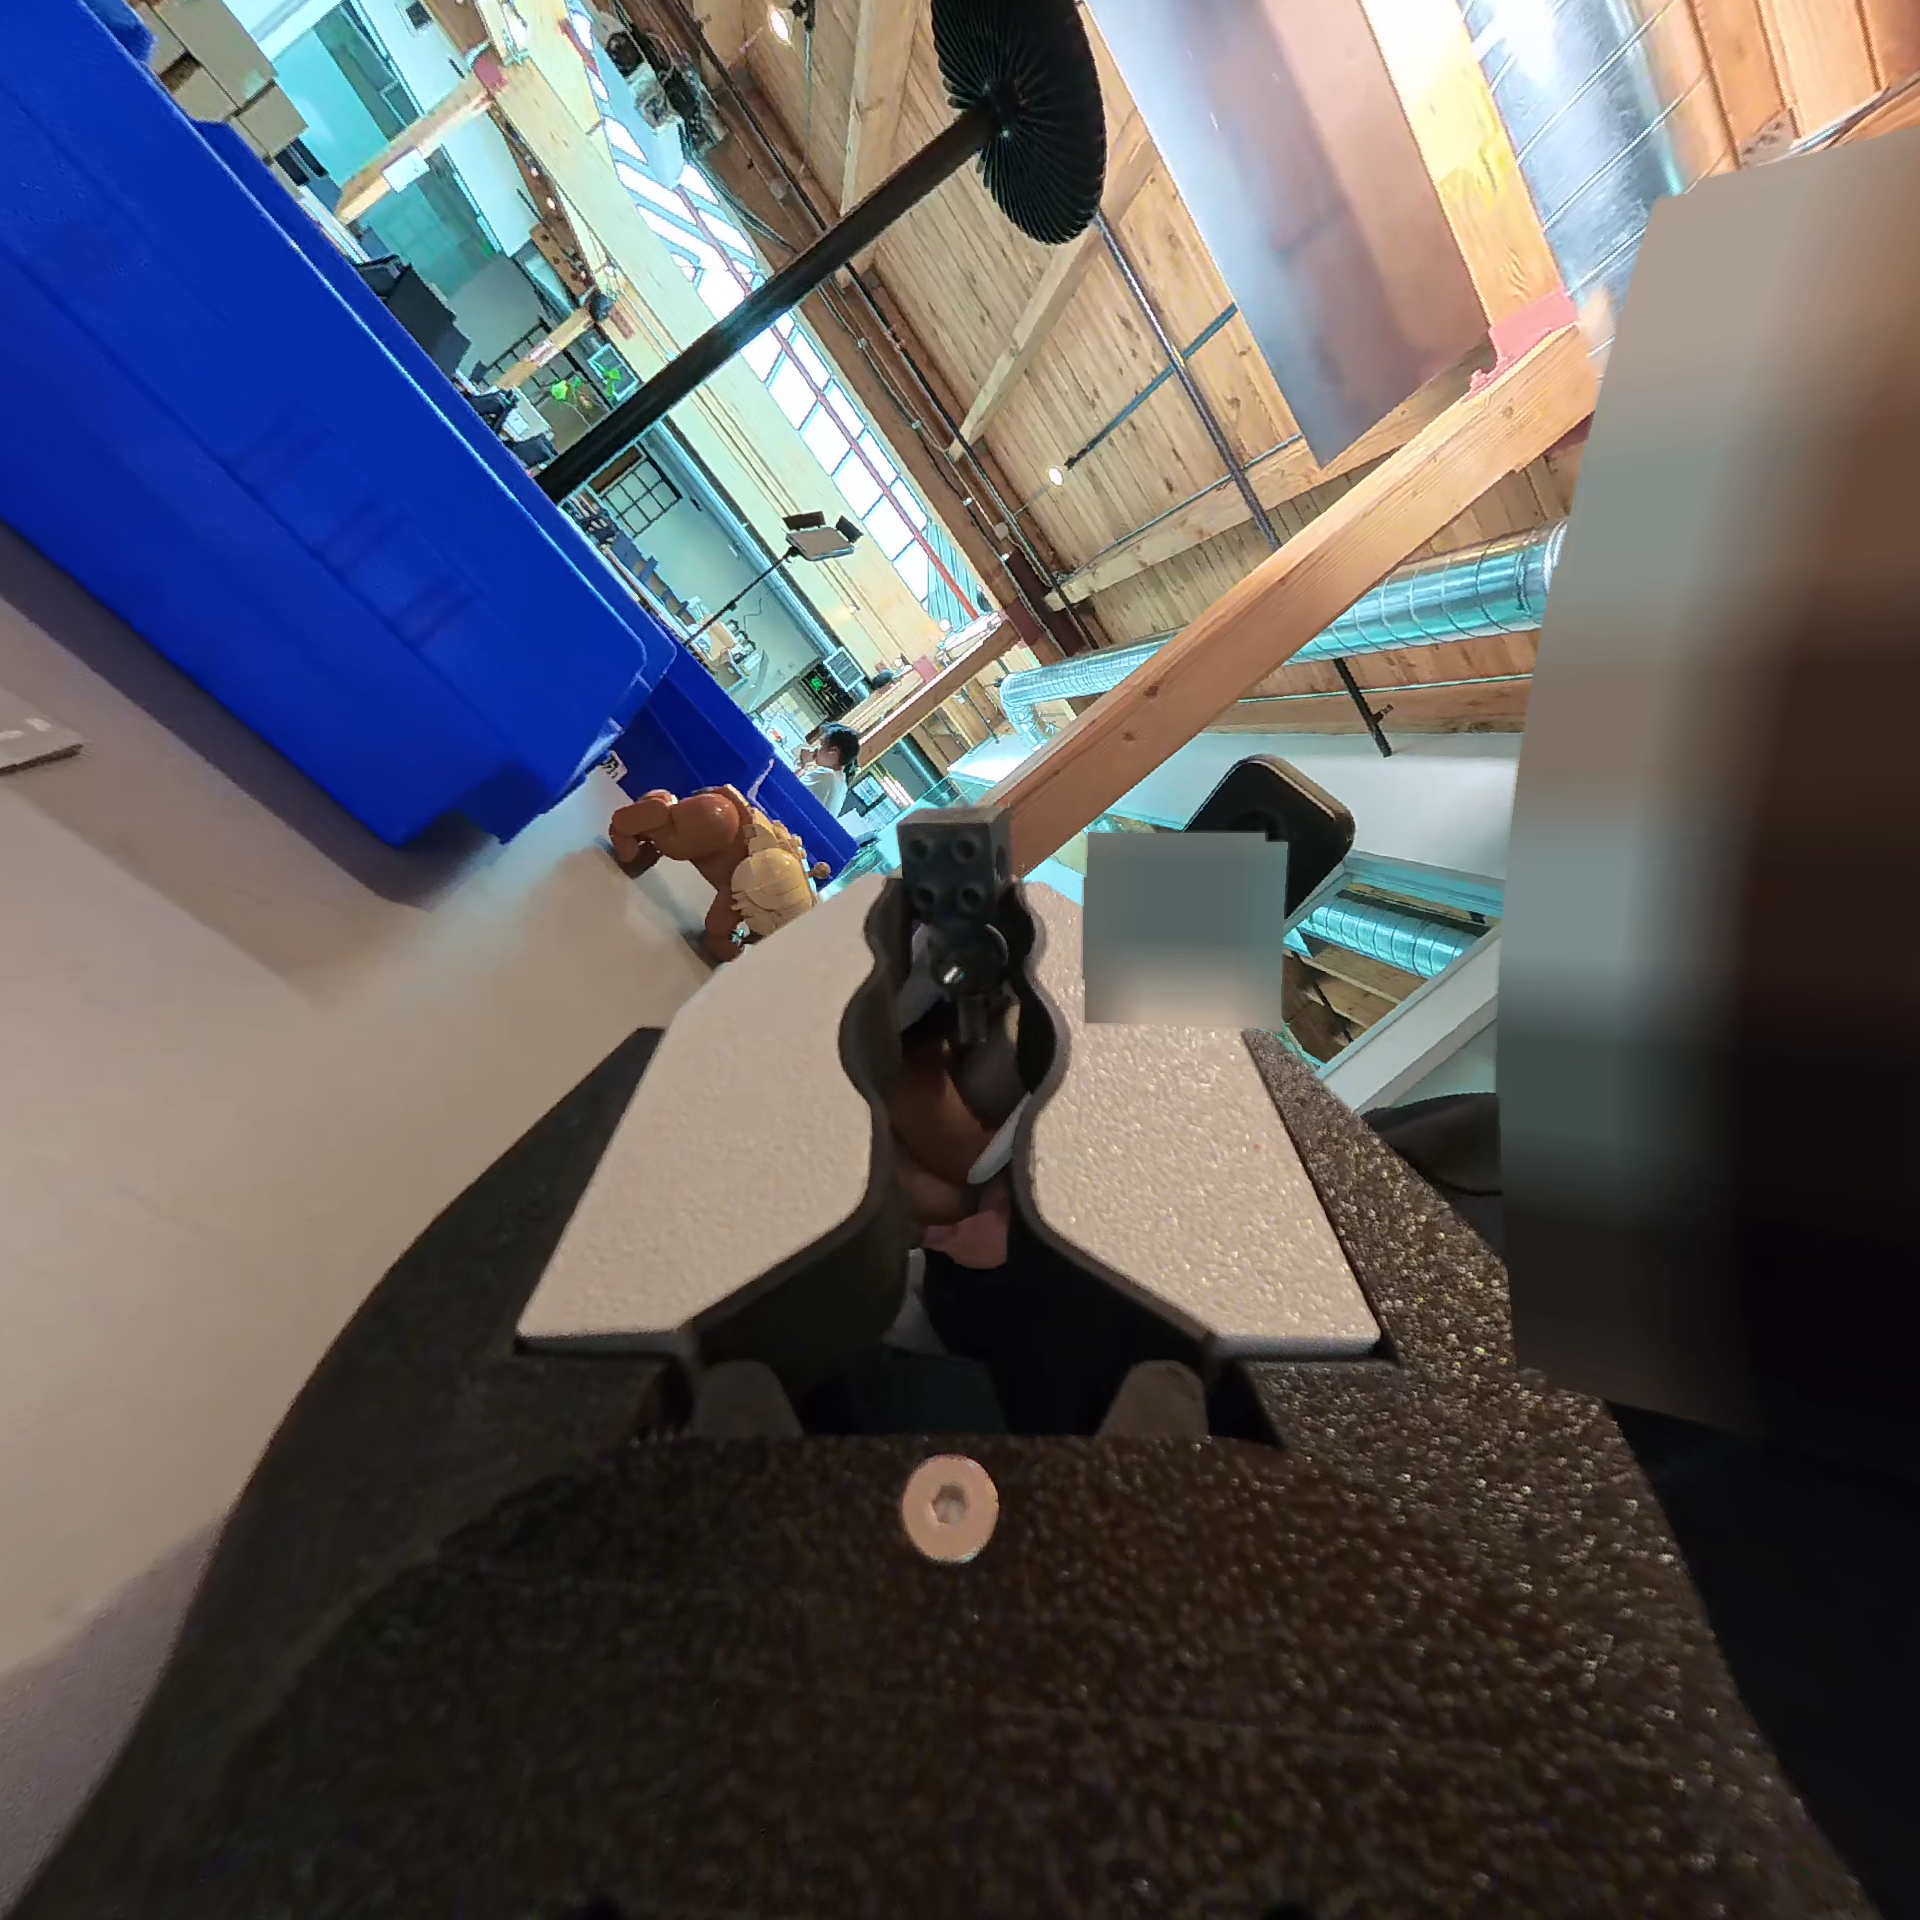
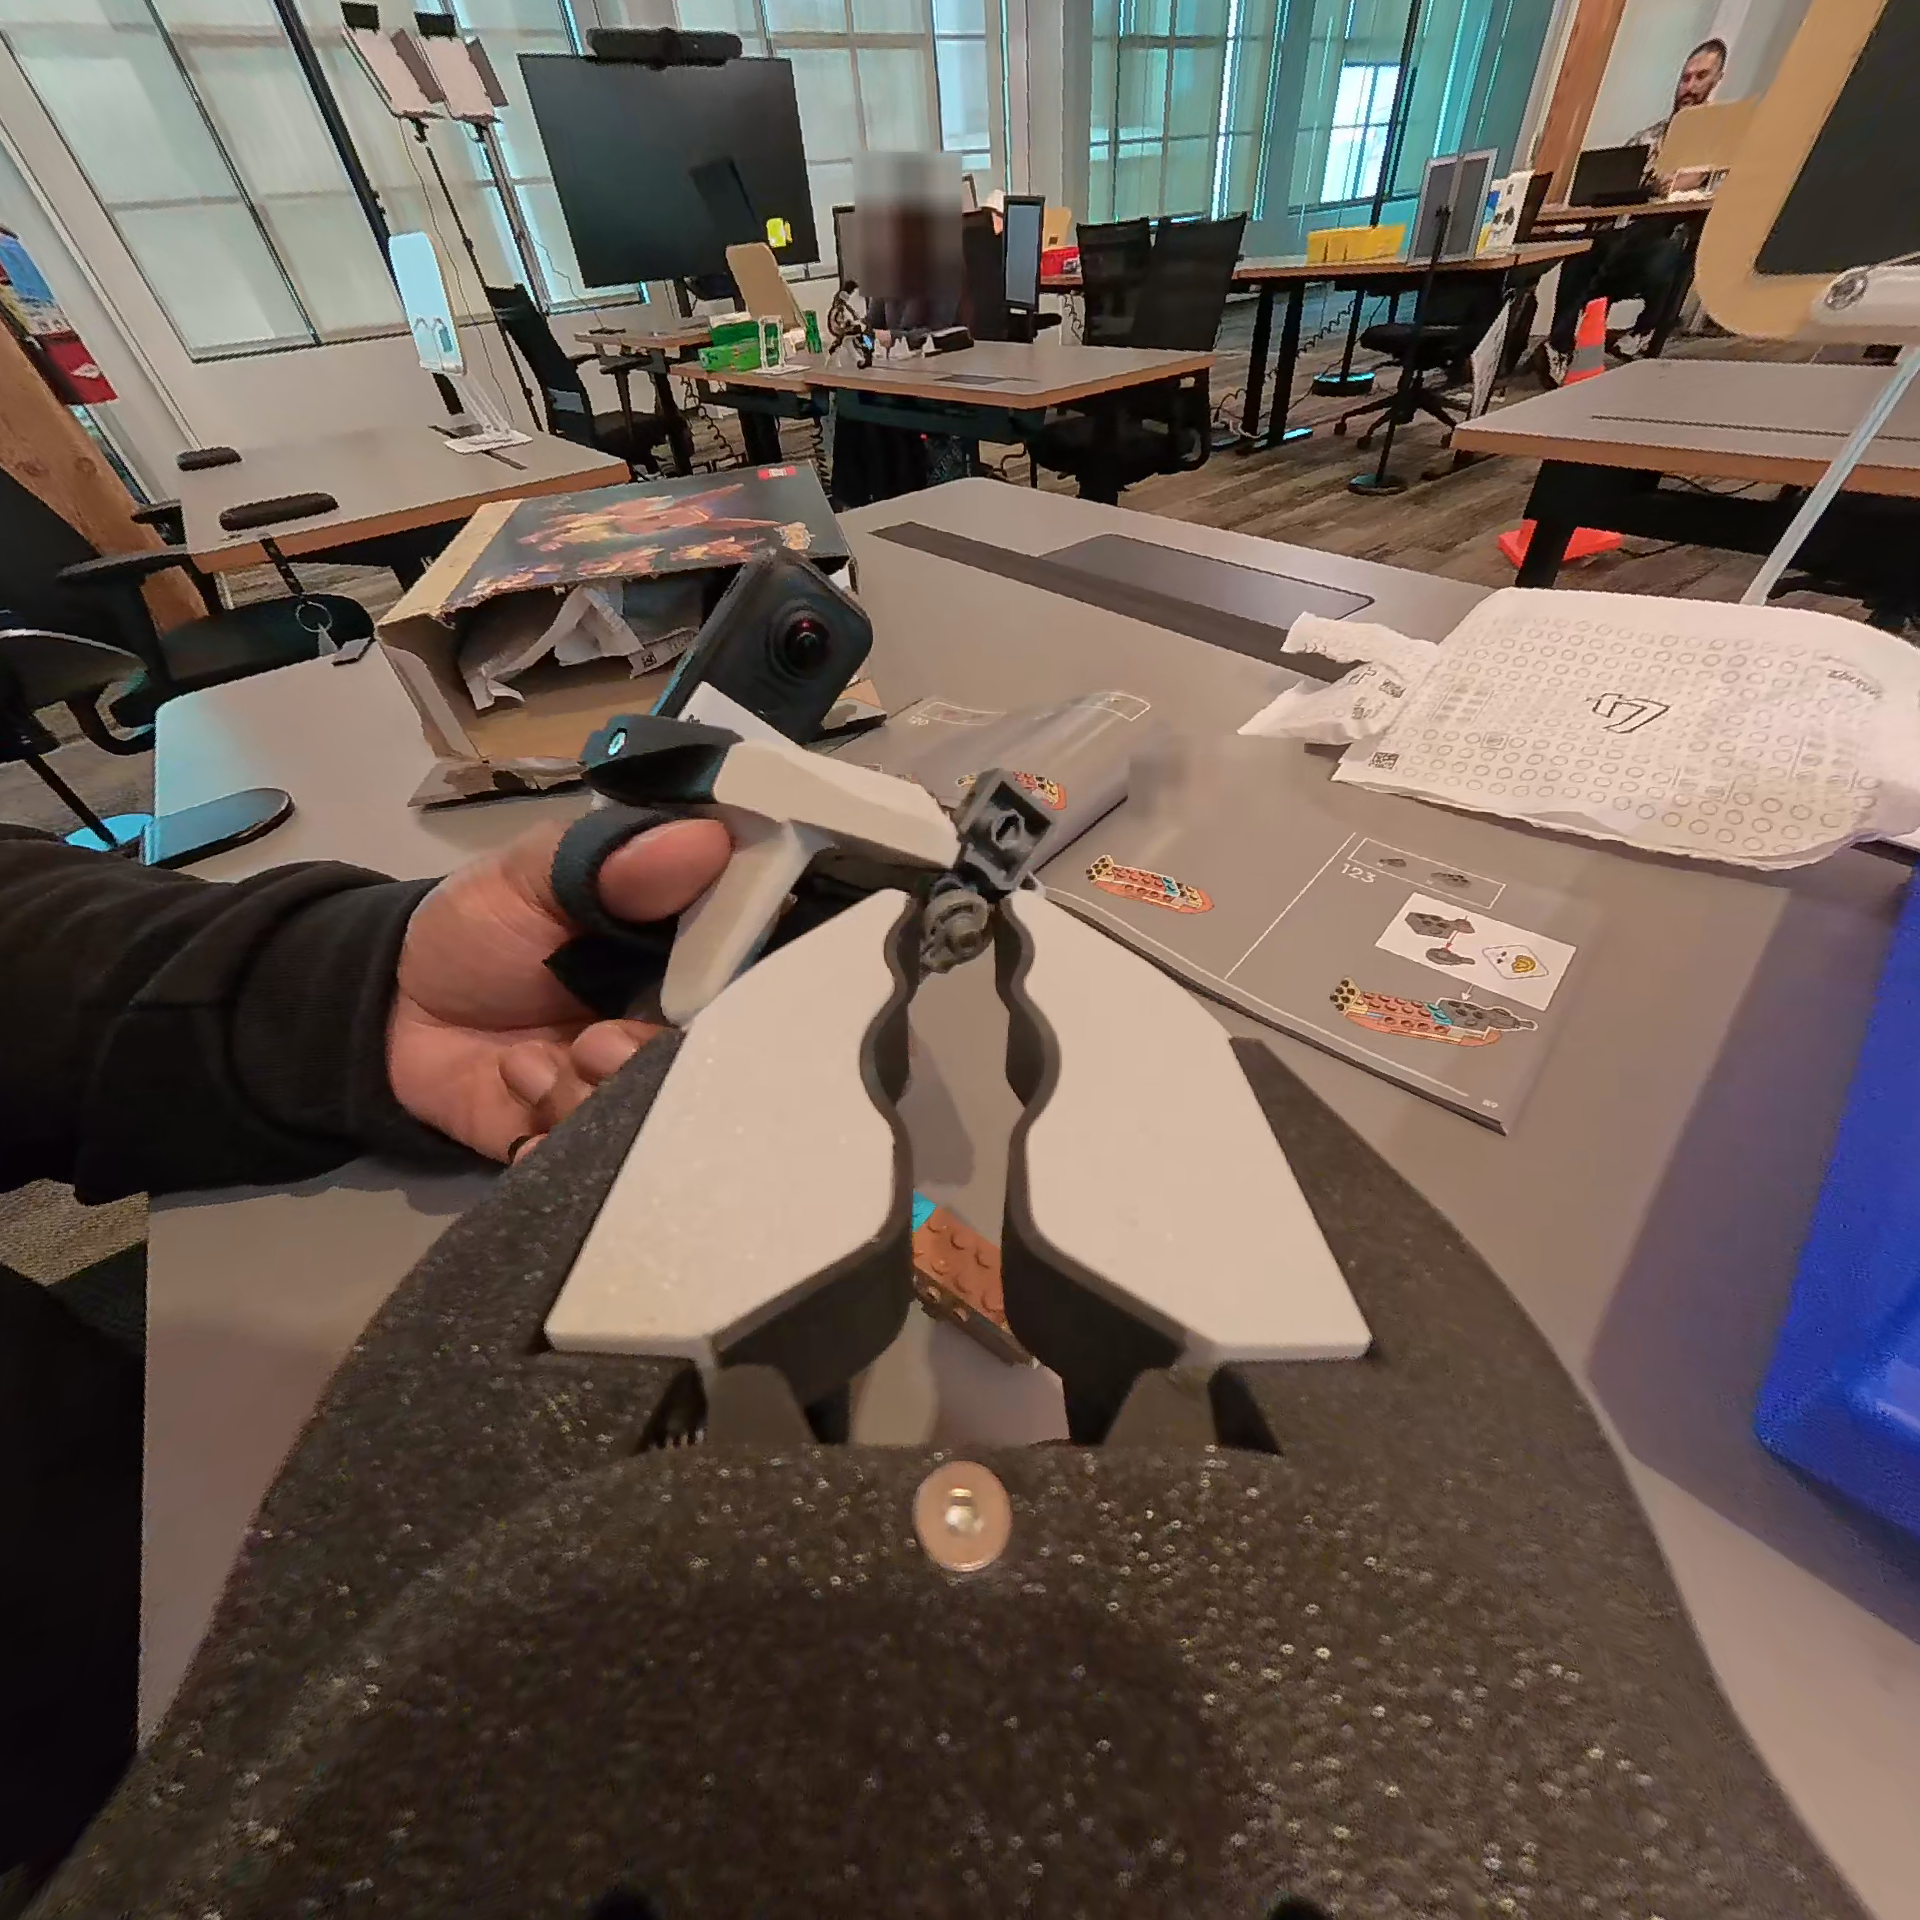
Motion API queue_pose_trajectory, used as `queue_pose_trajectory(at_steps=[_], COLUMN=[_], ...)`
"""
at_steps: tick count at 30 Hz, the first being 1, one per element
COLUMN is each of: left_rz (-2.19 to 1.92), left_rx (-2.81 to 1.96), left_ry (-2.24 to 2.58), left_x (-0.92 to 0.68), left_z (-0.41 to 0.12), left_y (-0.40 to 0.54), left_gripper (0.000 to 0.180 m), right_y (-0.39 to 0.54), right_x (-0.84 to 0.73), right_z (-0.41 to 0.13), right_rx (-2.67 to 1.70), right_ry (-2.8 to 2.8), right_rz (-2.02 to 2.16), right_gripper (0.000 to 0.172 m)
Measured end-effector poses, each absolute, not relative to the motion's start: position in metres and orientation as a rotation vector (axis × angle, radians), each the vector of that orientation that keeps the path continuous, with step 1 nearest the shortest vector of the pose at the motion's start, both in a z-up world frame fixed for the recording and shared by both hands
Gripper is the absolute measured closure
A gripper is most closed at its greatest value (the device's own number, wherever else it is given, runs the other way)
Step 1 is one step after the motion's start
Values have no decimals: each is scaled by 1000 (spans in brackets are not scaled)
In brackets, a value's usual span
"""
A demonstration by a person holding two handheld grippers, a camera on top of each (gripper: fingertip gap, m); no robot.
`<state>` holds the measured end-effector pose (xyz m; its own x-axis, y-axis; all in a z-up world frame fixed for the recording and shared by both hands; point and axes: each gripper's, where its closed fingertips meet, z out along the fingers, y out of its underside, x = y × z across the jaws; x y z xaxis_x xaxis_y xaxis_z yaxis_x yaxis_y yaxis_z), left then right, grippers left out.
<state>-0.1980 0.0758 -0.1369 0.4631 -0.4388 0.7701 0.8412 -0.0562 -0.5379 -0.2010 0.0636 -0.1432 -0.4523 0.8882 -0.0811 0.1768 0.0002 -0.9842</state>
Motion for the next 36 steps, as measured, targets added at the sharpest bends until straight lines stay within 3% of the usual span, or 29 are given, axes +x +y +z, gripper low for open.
queue_pose_trajectory(at_steps=[17, 36], left_rz=[-1075, -1178], left_rx=[-1226, -1016], left_ry=[-531, -694], left_x=[-207, -222], left_z=[-145, -146], left_y=[80, 76], left_gripper=[163, 163], right_y=[64, 59], right_x=[-213, -228], right_z=[-150, -150], right_rx=[-1108, -1180], right_ry=[-1633, -1516], right_rz=[1419, 1599], right_gripper=[159, 159])
